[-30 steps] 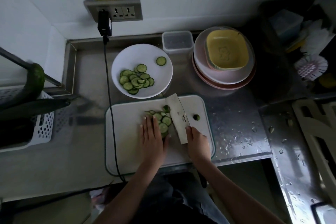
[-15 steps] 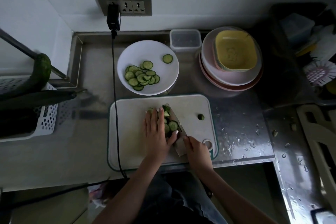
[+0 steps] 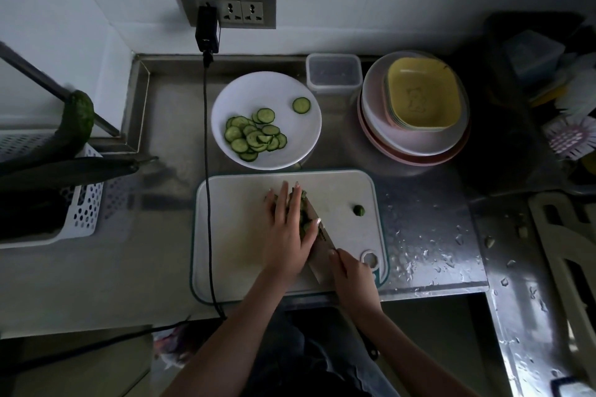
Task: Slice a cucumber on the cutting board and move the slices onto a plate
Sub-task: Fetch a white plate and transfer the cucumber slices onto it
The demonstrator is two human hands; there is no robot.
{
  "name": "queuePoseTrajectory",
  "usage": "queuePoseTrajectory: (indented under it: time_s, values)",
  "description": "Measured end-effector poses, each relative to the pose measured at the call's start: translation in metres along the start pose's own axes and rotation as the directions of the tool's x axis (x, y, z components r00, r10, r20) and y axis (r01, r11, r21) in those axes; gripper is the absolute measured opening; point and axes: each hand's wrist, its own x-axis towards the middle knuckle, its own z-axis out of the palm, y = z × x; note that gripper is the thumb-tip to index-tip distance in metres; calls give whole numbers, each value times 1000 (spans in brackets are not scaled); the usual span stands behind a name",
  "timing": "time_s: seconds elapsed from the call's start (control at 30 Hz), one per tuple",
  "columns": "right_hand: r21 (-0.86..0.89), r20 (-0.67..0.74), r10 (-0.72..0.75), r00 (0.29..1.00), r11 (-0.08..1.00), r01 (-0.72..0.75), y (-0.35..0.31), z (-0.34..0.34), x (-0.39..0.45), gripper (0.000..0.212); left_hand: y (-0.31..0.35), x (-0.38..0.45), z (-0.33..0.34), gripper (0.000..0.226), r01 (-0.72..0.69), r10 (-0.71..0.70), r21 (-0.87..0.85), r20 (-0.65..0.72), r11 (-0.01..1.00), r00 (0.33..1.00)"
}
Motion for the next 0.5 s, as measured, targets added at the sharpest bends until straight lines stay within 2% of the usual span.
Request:
queuePoseTrajectory:
  time_s: [0.23,0.5]
  values:
    - [83,-36,21,999,996,-18,3,10,-5,34,6,6,9,57,-15,16,-23,15,1000,1000]
    - [166,-65,0,998,986,11,-13,-1,-8,32,19,24,-11,56,-131,127,-78,-47,988,991]
